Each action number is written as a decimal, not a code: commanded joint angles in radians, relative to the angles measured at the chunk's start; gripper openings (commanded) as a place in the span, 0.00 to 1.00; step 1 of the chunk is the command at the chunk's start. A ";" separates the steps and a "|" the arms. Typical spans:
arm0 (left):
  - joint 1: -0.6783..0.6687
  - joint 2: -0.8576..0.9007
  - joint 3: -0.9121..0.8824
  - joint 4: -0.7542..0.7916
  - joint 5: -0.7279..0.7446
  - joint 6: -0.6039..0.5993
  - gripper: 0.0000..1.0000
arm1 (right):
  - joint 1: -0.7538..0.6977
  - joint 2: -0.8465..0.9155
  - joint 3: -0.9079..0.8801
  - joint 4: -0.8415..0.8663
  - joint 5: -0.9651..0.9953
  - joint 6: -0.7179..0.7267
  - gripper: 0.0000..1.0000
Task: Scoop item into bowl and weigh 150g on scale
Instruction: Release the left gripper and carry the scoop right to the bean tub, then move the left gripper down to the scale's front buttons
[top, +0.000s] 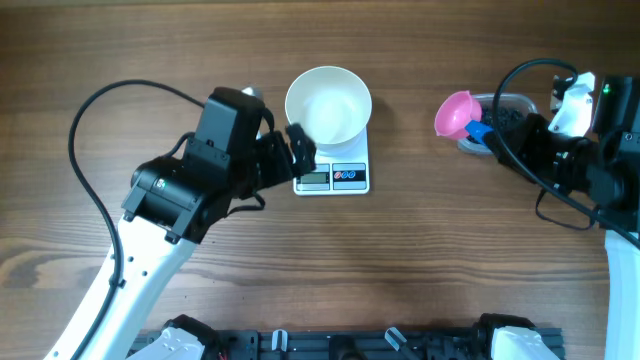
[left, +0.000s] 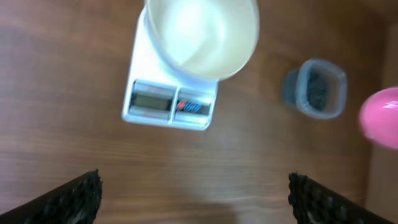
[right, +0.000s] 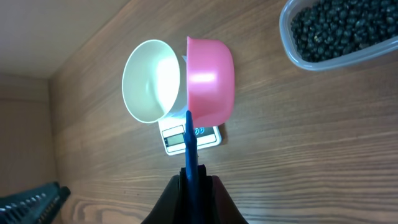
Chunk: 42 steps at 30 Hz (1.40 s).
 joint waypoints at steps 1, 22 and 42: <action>-0.002 0.024 0.014 -0.056 -0.017 0.050 1.00 | 0.000 -0.003 0.021 0.001 0.010 -0.021 0.04; 0.029 0.145 -0.188 0.073 0.076 0.204 1.00 | 0.000 -0.003 0.021 0.104 0.013 -0.022 0.06; -0.159 0.405 -0.260 0.359 -0.179 0.108 1.00 | 0.001 -0.003 0.021 0.136 0.014 -0.026 0.05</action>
